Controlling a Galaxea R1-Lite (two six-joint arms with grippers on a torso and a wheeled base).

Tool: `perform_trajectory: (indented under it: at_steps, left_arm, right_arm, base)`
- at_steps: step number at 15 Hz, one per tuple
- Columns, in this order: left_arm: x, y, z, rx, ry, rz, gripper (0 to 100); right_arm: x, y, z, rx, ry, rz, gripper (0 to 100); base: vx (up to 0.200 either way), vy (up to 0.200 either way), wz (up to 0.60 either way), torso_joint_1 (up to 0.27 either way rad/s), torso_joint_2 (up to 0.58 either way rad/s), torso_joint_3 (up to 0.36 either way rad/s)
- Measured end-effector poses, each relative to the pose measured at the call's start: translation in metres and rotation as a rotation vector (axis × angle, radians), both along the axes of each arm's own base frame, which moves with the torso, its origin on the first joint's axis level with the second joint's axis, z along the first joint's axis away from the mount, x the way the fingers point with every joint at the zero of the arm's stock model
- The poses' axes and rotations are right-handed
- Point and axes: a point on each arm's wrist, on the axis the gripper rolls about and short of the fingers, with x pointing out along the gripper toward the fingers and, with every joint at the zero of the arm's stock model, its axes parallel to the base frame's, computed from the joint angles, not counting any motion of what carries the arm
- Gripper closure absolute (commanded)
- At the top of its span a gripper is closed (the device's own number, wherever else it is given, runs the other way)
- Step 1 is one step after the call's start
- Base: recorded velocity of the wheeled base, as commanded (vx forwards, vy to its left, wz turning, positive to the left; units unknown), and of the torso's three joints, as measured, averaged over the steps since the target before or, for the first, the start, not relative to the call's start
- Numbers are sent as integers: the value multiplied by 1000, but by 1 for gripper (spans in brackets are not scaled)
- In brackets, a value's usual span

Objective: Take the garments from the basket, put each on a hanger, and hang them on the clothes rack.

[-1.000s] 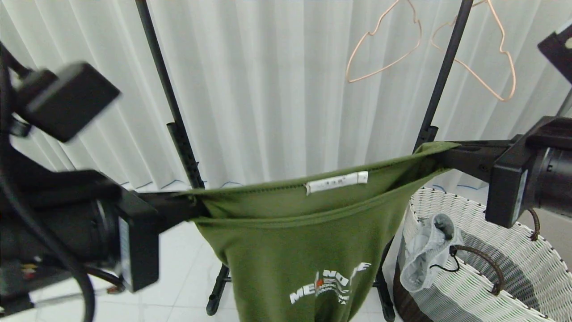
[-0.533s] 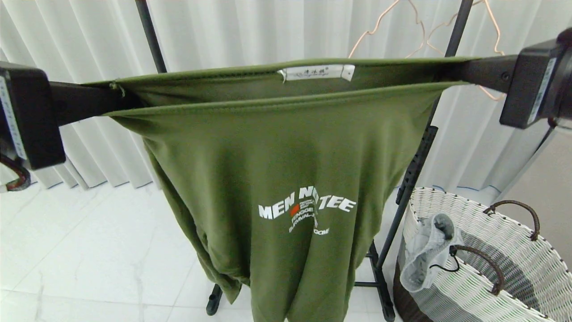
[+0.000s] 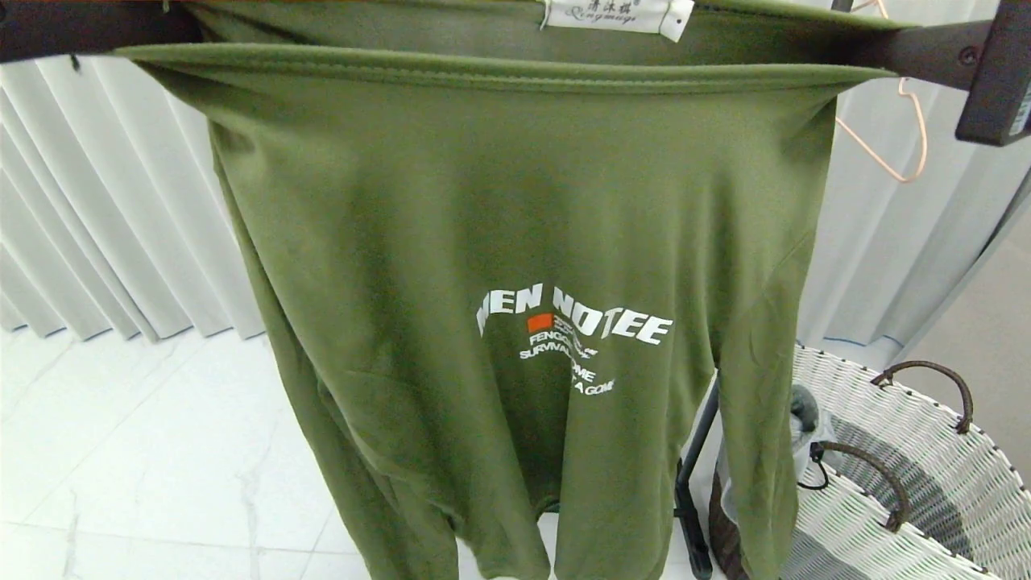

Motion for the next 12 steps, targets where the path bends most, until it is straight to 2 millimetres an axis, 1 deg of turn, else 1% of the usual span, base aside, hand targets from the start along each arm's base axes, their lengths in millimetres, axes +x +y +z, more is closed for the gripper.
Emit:
perform_trajectory:
  at_steps: [3, 5, 8, 10, 12]
  left_arm:
    - [4, -6, 9, -15, -16, 0, 100]
    - [12, -15, 12, -10, -13, 19, 100]
    - [22, -29, 18, -25, -11, 19, 100]
    - [27, -35, 17, -28, 1, 16, 100]
    - [30, -39, 16, -23, 6, 13, 100]
  right_arm:
    - [-13, -16, 3, -106, 81, 6, 100]
    - [-30, -29, 10, -150, 112, 41, 100]
    - [-59, -42, 9, -196, 148, 178, 100]
    - [-74, -43, 8, -183, 167, 289, 100]
    - [-81, -38, 4, -193, 182, 365, 100]
  base:
    - [0, 0, 0, 0, 0, 0]
    - [0, 0, 0, 0, 0, 0]
    - [0, 0, 0, 0, 0, 0]
    - [0, 0, 0, 0, 0, 0]
    - [0, 0, 0, 0, 0, 0]
